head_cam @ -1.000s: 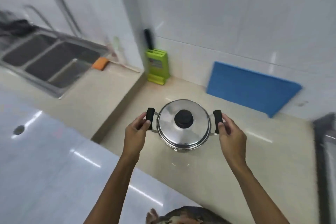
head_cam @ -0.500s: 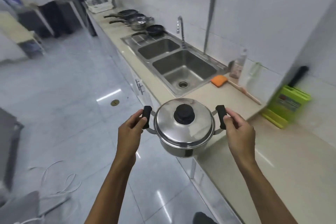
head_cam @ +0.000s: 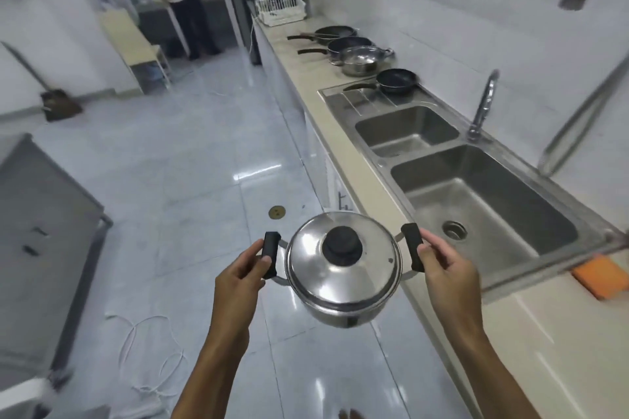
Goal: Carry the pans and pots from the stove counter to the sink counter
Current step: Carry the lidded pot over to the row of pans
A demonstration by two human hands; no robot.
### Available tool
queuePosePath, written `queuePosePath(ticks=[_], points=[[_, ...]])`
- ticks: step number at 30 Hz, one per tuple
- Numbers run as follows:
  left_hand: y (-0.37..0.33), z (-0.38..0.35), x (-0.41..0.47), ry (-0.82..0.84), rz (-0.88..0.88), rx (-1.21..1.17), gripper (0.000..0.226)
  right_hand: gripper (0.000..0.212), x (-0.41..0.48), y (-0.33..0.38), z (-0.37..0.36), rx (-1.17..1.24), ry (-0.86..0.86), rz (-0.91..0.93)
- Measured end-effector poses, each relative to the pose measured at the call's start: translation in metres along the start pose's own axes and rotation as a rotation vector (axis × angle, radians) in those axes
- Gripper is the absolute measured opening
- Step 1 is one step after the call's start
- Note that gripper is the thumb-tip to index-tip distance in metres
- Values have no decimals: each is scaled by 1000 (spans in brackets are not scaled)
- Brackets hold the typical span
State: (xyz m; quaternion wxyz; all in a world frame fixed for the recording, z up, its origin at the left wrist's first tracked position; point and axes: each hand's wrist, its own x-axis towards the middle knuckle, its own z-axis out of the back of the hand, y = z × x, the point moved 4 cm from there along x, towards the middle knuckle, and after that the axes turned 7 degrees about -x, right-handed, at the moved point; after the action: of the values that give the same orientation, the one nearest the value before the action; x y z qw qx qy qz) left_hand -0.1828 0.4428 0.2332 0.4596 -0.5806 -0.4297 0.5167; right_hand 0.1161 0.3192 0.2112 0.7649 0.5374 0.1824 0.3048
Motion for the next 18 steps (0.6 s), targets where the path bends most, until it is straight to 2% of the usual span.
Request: queuePosePath(ticks=[10, 18], points=[[-59, -6, 267, -6, -28, 8, 32, 31, 196, 59, -167, 20, 14, 38], [-98, -35, 514, 102, 9, 42, 28, 32, 362, 97, -306, -12, -75, -32]])
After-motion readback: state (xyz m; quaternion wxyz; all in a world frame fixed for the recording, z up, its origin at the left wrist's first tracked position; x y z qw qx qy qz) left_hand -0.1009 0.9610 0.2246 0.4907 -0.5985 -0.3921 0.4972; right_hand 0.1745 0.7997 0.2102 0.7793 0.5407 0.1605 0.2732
